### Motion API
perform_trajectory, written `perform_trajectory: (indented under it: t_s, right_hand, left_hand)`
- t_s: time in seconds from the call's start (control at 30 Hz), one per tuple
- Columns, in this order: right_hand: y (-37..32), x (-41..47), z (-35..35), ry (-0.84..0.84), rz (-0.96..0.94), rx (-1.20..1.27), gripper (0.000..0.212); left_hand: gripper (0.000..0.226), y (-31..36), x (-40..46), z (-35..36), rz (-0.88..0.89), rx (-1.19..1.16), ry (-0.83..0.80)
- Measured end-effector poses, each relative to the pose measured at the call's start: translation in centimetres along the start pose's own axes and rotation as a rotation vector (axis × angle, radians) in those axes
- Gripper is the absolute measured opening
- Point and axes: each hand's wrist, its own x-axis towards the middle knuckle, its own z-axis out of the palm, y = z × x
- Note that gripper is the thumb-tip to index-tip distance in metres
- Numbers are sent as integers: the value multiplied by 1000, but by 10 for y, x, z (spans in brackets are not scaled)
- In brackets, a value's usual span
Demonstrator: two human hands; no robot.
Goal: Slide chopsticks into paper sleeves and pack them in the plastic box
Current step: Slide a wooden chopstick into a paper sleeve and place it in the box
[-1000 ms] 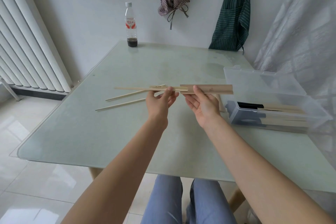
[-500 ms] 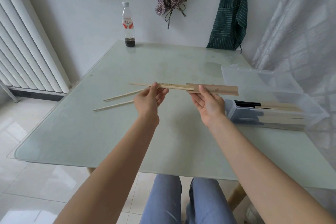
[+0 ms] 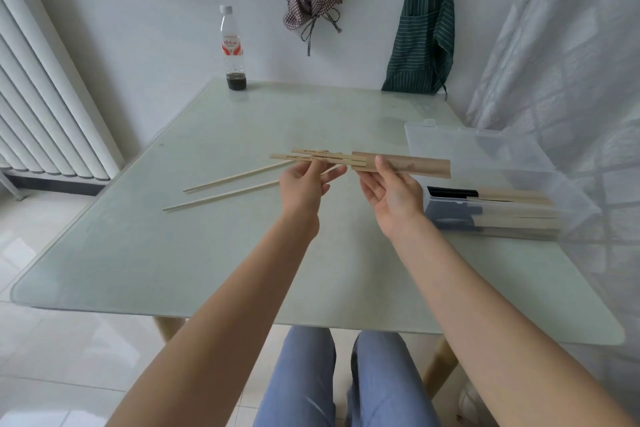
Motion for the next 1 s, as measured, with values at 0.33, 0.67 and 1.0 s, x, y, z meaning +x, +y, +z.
perform_trajectory:
  t_s: [0.33,0.67,1.0]
  right_hand:
    - [-20,-2,-18,35,-43,11,5]
    - [-29,-2,-32,23,-35,-27,4]
    - [-46,1,-42,22,-50,-3,5]
  left_hand:
    - [19,-7,-1,10,57,-153,130]
    - [25,-3,-3,19,47,-186,180]
    - [39,-11,0,42,82,-105,-36]
